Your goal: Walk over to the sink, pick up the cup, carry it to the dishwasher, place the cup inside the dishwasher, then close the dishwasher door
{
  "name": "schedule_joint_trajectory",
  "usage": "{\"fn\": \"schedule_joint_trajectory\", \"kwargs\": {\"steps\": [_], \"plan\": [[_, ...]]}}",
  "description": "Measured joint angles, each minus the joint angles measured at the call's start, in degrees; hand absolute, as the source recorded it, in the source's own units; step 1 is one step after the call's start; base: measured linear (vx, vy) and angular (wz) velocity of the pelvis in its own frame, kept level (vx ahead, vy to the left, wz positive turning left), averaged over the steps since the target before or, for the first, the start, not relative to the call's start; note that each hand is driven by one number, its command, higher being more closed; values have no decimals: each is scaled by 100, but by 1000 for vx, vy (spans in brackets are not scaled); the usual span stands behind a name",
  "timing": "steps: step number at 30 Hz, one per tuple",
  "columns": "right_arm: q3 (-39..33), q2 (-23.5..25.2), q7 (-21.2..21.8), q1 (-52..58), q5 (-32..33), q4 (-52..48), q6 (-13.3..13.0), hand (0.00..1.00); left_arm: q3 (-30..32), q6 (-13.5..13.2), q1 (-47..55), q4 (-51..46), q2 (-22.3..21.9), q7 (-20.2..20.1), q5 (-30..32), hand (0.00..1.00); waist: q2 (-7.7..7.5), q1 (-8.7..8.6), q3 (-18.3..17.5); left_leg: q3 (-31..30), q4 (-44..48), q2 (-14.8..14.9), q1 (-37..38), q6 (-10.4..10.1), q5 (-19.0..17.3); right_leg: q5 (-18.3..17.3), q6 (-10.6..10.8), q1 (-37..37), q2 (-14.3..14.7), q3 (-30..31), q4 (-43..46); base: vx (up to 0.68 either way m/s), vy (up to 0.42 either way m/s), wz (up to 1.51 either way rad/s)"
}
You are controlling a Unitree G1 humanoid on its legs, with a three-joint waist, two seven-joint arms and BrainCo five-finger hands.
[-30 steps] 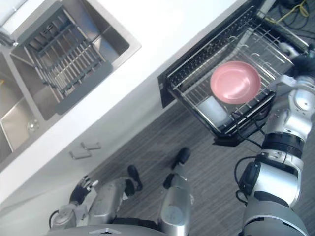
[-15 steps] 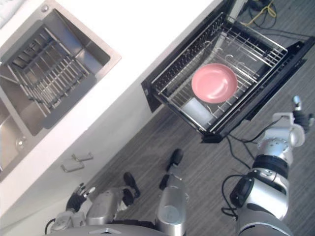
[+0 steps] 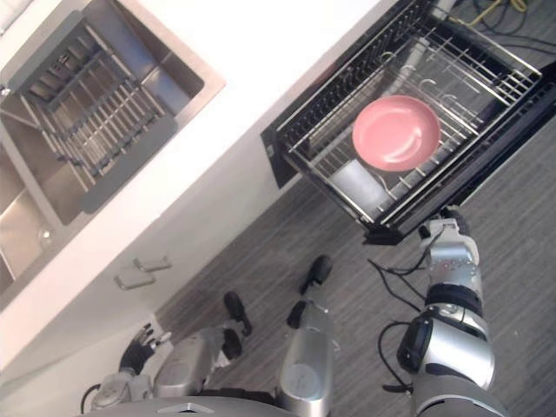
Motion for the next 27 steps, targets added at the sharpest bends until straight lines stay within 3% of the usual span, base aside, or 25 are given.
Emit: {"fn": "schedule_joint_trajectory", "kwargs": {"steps": [4,7,12,15,18,19,23,24,25,27], "plan": [[474,-246,144,-300,-850,4,37,100,-54,101,-1,-158,-8,-1,-2,0,95,71,17,-223,34,6,-197,-8,51,7,-50,-15,-50,-225,2,-66,-16,27],[1081,-540,261,-804,-1600,56,215,100,-154,150,-74,-187,-18,-10,-9,0,210,169,24,-375,58,20,-391,-4,101,17,-118,-37,-111,-520,10,-87,-19,24],[1968,-838,385,-2122,-2701,459,319,100,-331,148,-262,-200,-92,-131,-194,0,459,579,-23,-638,28,68,-863,-47,400,-59,-289,-433,-196,-889,225,-62,-54,25],[2196,-1023,305,-2613,-3242,859,327,100,-373,119,-305,-209,-121,-159,-360,0,488,843,-44,-865,26,140,-1029,-128,586,-141,-433,-489,-202,-1133,370,4,-63,37],[2589,-1027,334,-2809,-3535,887,355,100,-416,88,-321,-193,-119,-265,-535,0,494,944,-48,-1030,39,153,-1116,-118,630,-283,-452,-508,-276,-1279,559,-17,-29,32],[2810,-866,345,-3090,-3618,888,349,0,-502,65,-354,-195,-113,-367,-584,0,524,1072,-70,-1092,46,148,-1218,-103,641,-329,-457,-602,-323,-1296,654,-27,-31,19],[3078,-676,363,-3268,-4176,907,272,0,-625,70,-387,-199,-131,-643,-689,0,607,1331,-132,-1196,-76,128,-1383,-104,809,-361,-491,-764,-376,-1402,729,1,-37,23],[3103,-660,419,-3326,-4331,889,149,0,-639,73,-387,-197,-129,-707,-711,0,607,1390,-132,-1201,-130,121,-1418,-94,873,-375,-504,-823,-398,-1409,778,32,-81,11],[3209,-658,445,-3457,-4496,887,-2,0,-661,75,-383,-198,-122,-772,-791,0,607,1416,-131,-1229,-188,118,-1427,-107,925,-377,-506,-836,-400,-1436,781,32,-83,12],[3463,-782,622,-3491,-4863,884,-63,0,-671,76,-379,-198,-111,-825,-849,0,607,1394,-131,-1289,-171,123,-1427,-112,939,-400,-523,-803,-406,-1474,812,27,-65,8]]}}
